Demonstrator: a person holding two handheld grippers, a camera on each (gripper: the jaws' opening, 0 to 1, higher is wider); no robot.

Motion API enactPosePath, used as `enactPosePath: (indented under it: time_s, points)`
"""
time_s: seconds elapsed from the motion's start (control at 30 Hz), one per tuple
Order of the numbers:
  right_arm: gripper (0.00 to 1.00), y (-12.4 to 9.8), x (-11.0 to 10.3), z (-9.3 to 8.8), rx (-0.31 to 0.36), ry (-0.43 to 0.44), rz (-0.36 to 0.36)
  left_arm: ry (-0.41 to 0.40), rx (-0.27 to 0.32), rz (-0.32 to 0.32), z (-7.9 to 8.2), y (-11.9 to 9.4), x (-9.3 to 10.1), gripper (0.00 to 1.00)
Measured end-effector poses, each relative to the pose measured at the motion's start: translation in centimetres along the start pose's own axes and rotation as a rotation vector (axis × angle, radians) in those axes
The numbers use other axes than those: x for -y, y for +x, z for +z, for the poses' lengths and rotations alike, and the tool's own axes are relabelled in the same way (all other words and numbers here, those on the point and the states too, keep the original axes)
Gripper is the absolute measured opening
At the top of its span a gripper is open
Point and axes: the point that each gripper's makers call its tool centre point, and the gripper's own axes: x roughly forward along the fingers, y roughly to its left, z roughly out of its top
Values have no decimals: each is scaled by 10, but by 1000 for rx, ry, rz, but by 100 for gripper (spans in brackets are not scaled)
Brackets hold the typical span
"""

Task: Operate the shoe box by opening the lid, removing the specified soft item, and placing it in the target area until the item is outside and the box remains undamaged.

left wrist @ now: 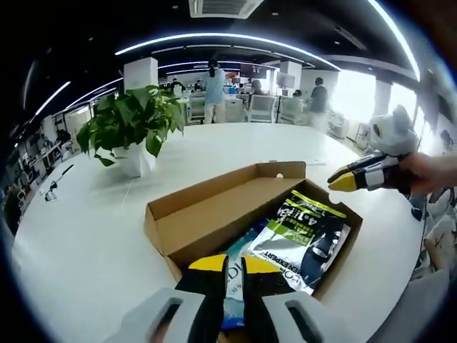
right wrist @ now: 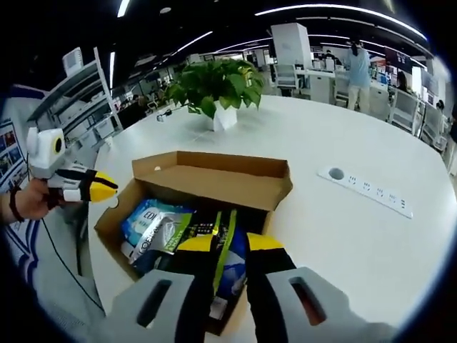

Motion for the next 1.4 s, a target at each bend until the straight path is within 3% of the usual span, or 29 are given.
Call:
enactPosePath:
  time_s: [0.27,0.8,1.0,1.4]
  points:
    - [18,9,-1,-12,-45,-5,6,7,3,-22,-3,-3,9,6]
    - [24,28,-13,-29,-125,-11,30,-2,0,-10,-6,-4,-1,6]
    - [20,32,-16,-40,-176,-16,30,-3,-13,-5,-10,-2,-4,6]
    - [9,29,-24,-39,-172,-8,34,-2,-12,-5,-10,0,-5,6]
